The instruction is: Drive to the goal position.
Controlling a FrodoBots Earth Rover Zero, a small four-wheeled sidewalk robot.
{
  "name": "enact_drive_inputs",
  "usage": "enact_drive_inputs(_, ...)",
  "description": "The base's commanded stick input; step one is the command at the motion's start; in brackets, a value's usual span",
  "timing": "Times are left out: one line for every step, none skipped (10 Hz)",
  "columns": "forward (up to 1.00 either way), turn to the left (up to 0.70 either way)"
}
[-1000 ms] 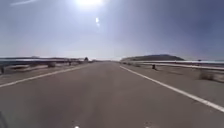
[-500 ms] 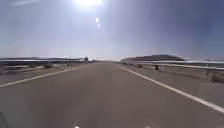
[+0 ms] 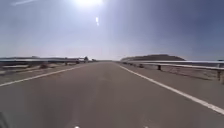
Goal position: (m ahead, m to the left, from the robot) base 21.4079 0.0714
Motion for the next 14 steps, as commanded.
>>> enact_drive_inputs(1.0, 0.0)
enact_drive_inputs(1.0, 0.0)
enact_drive_inputs(1.0, 0.0)
enact_drive_inputs(1.0, 0.0)
enact_drive_inputs(1.0, 0.0)
enact_drive_inputs(1.0, 0.0)
enact_drive_inputs(1.0, 0.0)
enact_drive_inputs(1.0, 0.0)
enact_drive_inputs(1.0, 0.0)
enact_drive_inputs(1.0, 0.0)
enact_drive_inputs(1.0, 0.0)
enact_drive_inputs(1.0, 0.0)
enact_drive_inputs(1.0, 0.0)
enact_drive_inputs(1.0, 0.0)
